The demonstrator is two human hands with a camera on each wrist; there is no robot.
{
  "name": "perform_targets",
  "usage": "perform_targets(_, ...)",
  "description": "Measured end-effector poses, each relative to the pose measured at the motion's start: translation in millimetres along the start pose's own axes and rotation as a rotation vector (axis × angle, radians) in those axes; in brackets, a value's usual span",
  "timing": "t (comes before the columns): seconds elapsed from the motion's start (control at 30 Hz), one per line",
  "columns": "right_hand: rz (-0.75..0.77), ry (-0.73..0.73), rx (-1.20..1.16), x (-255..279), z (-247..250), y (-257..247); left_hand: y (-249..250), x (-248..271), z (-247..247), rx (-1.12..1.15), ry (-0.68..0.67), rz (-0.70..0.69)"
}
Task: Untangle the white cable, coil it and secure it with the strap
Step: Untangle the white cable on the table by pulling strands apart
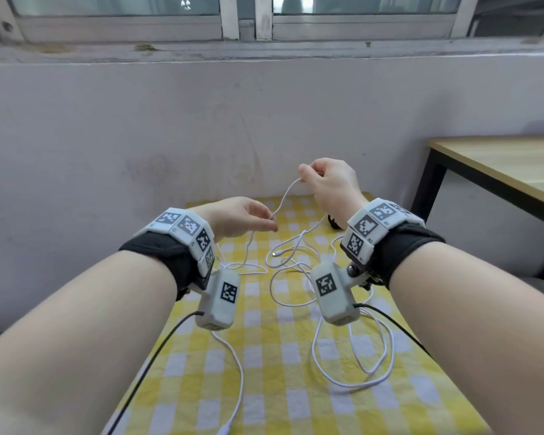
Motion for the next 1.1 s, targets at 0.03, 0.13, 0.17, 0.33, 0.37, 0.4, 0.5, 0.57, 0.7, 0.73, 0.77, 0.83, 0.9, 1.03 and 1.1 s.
perform_targets(0.03,-0.006,0.023,0.029,-1.0,3.8,1.9,-1.1,-1.9,-2.2,-0.006,0.012,-0.011)
perform_targets(0.13,-0.076,0.131,0.206,-6.4,20.5,17.4,-18.3,-2.8,10.9,-0.109,0.136,0.036)
perform_targets(0.17,-0.114,0.169,0.262,-7.5,26.5,24.4,-28.1,-0.3,20.0,-0.187,0.185,0.076)
perform_targets(0.33,-0.272,0.124,0.477,-7.8,31.8,44.9,-64.6,14.5,49.8,-0.332,0.283,0.234)
perform_targets(0.37,-0.289,0.065,0.550,-4.9,27.4,44.2,-62.7,15.1,49.3,-0.327,0.292,0.236)
perform_targets(0.4,-0.277,-0.014,0.657,-1.8,20.3,41.2,-58.7,14.3,47.4,-0.310,0.299,0.228)
perform_targets(0.5,-0.034,-0.151,0.828,5.4,-7.0,18.8,-39.9,9.9,37.2,-0.323,0.274,0.197)
perform_targets(0.57,0.124,-0.275,0.602,13.2,-29.5,-1.1,-27.2,4.8,29.3,-0.350,0.244,0.148)
perform_targets(0.7,0.142,-0.495,0.109,33.1,-63.8,-29.4,-5.6,-2.3,21.3,-0.307,0.274,0.029)
perform_targets(0.73,0.113,-0.504,0.034,35.0,-66.3,-30.8,-2.1,-2.5,21.7,-0.304,0.287,0.006)
perform_targets(0.77,0.095,-0.499,-0.001,35.2,-66.2,-30.8,0.3,-2.0,22.8,-0.303,0.302,-0.008)
perform_targets(0.83,0.093,-0.468,0.015,32.3,-61.0,-28.9,1.0,-0.5,26.4,-0.289,0.342,0.003)
perform_targets(0.9,0.089,-0.418,0.027,28.6,-51.9,-27.2,-0.7,-0.1,29.1,-0.271,0.360,0.029)
perform_targets(1.03,0.126,-0.276,0.203,18.6,-38.3,-22.4,-6.6,-0.5,32.6,-0.330,0.352,0.073)
perform_targets(1.1,0.107,-0.245,0.282,13.9,-34.3,-17.7,-11.7,-0.3,35.9,-0.328,0.353,0.091)
Point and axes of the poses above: each hand's wrist, its own x-axis away from the middle knuckle, its own z-axis out of the back of the hand, y = z × x, the point moved 5 cm from there along -x, towards the middle knuckle, and after that the axes turned 1 degree about -z, right-handed, at the moved point
